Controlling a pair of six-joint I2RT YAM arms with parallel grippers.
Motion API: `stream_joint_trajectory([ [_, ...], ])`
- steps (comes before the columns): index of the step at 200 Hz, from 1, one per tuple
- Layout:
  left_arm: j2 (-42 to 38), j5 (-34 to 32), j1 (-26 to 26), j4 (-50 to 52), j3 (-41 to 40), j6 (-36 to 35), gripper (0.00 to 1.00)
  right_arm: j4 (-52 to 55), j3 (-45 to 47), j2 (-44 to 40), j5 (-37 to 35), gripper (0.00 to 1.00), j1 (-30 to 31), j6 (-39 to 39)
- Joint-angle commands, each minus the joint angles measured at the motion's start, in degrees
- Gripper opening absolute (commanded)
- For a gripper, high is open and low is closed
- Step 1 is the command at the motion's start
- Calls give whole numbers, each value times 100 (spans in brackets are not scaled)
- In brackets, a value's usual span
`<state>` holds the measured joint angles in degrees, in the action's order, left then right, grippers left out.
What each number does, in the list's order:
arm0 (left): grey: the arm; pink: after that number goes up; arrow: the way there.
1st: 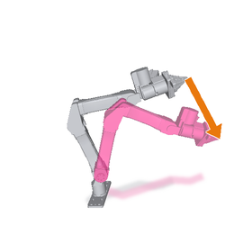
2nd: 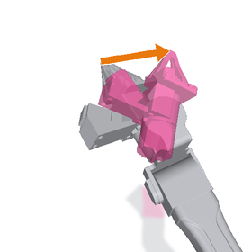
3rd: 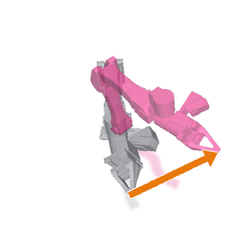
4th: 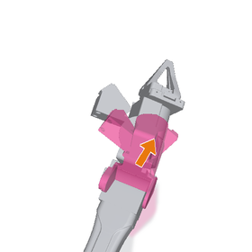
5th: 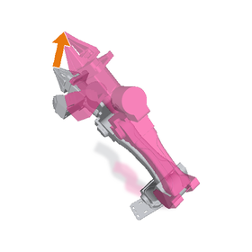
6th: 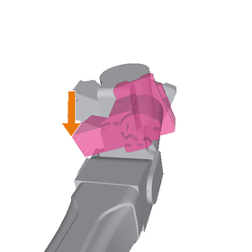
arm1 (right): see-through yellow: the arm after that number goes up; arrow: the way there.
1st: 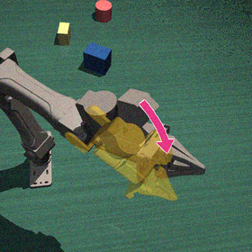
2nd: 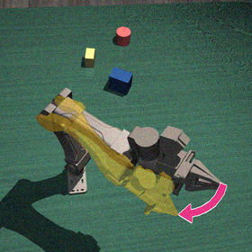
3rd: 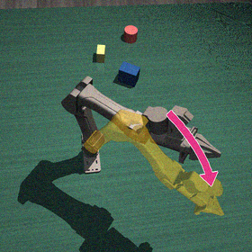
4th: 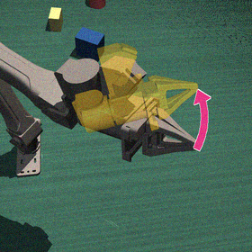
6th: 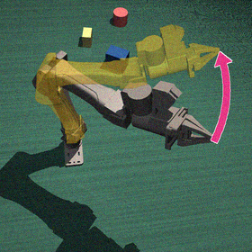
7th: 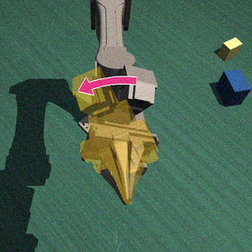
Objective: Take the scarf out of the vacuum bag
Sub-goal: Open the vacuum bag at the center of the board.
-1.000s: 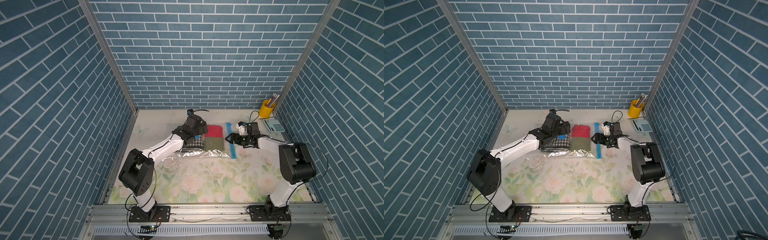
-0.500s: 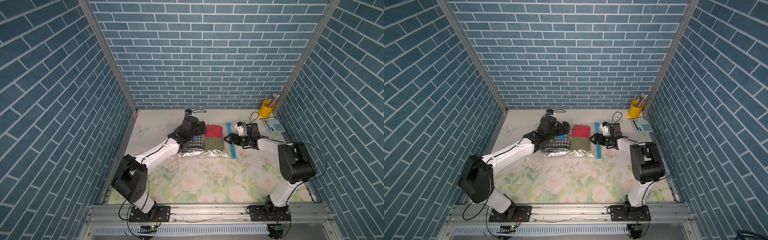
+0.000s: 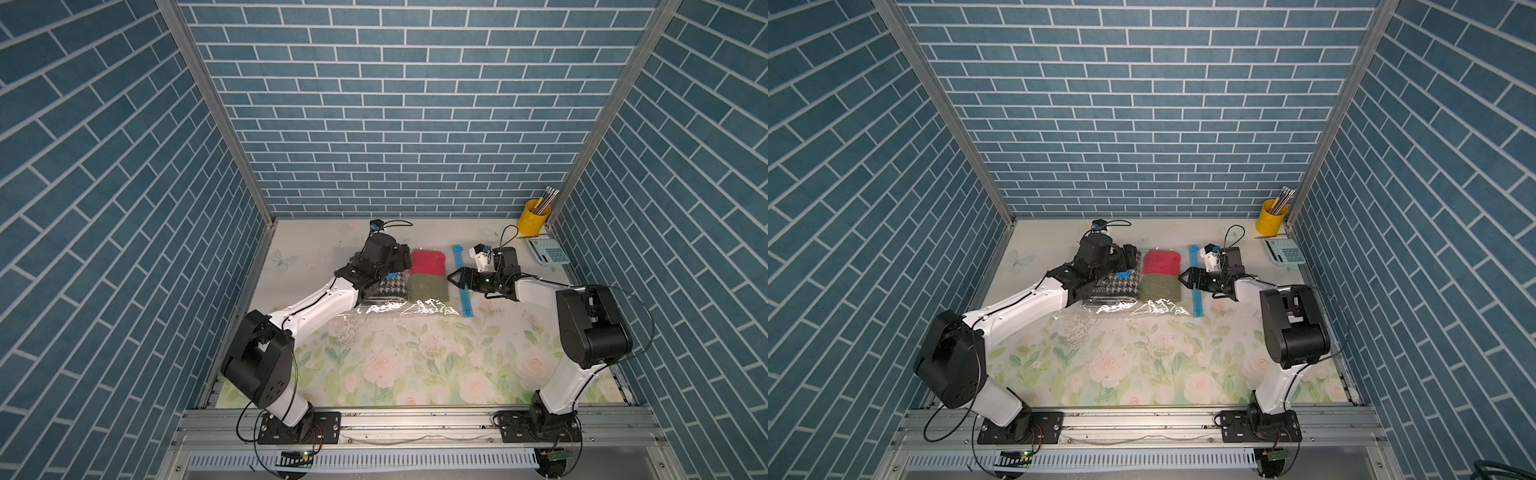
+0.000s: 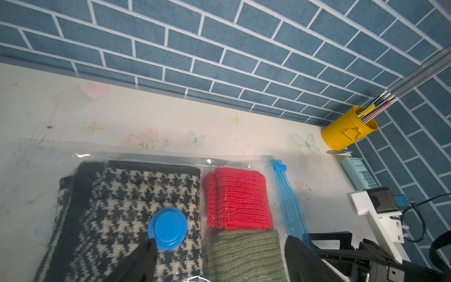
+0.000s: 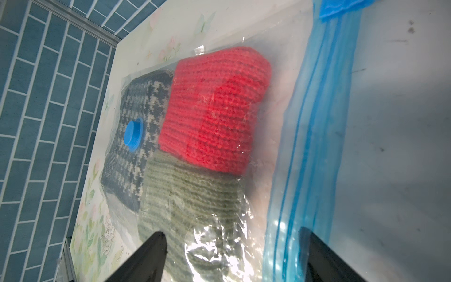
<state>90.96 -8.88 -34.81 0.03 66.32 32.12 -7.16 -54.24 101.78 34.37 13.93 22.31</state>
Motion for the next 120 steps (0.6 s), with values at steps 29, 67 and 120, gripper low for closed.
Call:
stream_joint_trajectory([
  [29,329,-202,-61,488,303,52,87,-604,296,-175,270,77,5,263],
  [67,705,-153,-97,740,504,202,87,-845,414,-193,454,52,5,349],
  [120,1314,-12,-105,1178,996,384,83,-910,542,-321,551,4,-31,327],
])
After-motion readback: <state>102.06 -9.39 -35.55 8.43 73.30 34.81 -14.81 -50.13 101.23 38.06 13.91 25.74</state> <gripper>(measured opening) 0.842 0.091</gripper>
